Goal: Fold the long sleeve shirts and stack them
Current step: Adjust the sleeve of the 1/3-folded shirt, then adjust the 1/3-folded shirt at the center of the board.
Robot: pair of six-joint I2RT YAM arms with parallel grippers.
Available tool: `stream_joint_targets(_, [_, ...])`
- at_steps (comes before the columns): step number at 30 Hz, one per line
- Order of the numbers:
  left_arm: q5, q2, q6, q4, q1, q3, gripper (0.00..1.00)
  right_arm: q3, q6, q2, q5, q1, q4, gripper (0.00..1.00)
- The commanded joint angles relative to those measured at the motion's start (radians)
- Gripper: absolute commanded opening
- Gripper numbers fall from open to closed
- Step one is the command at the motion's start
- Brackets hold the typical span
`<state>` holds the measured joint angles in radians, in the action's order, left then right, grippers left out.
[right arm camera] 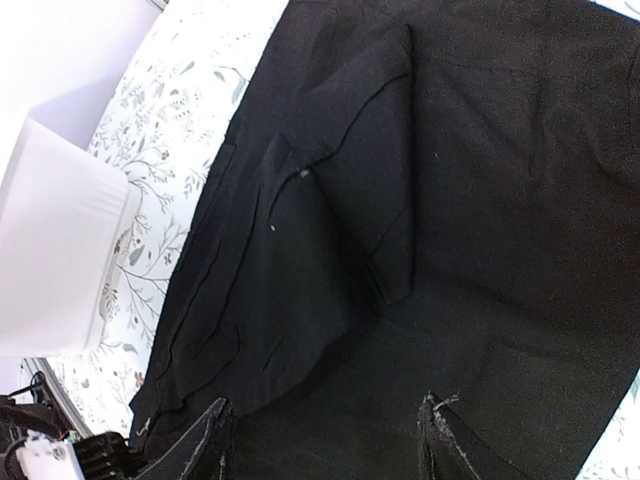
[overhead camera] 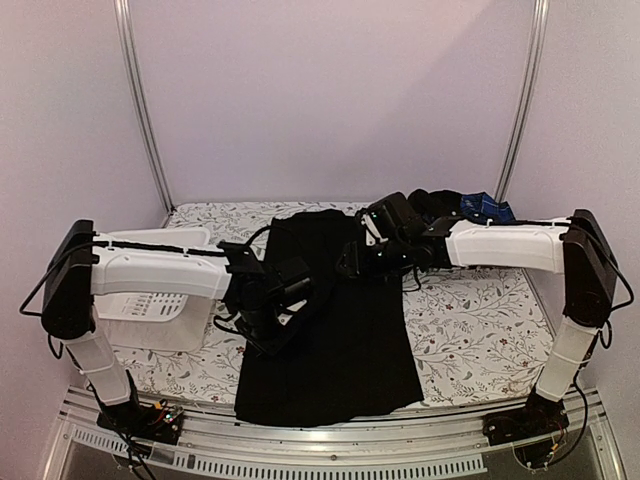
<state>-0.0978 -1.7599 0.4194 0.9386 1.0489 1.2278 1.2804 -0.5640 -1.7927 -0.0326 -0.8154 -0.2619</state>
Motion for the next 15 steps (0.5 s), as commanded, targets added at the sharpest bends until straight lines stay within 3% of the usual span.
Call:
stream_joint_targets(1, [0.002, 0.047, 0.033, 0.067, 0.014, 0.01, 0.0, 0.083, 0.006, -0.056, -0.018, 0.007, 0.025, 0.6])
stream_joint_targets(8, [0.04, 0.08, 0.024, 0.101, 0.035, 0.016, 0.0, 0.119, 0.004, -0.125, -0.039, 0.007, 0.032, 0.6])
stream_joint_targets(15, [0.118, 0.0, 0.003, 0.123, 0.106, 0.015, 0.0, 0.119, 0.0, -0.161, -0.041, 0.007, 0.035, 0.6])
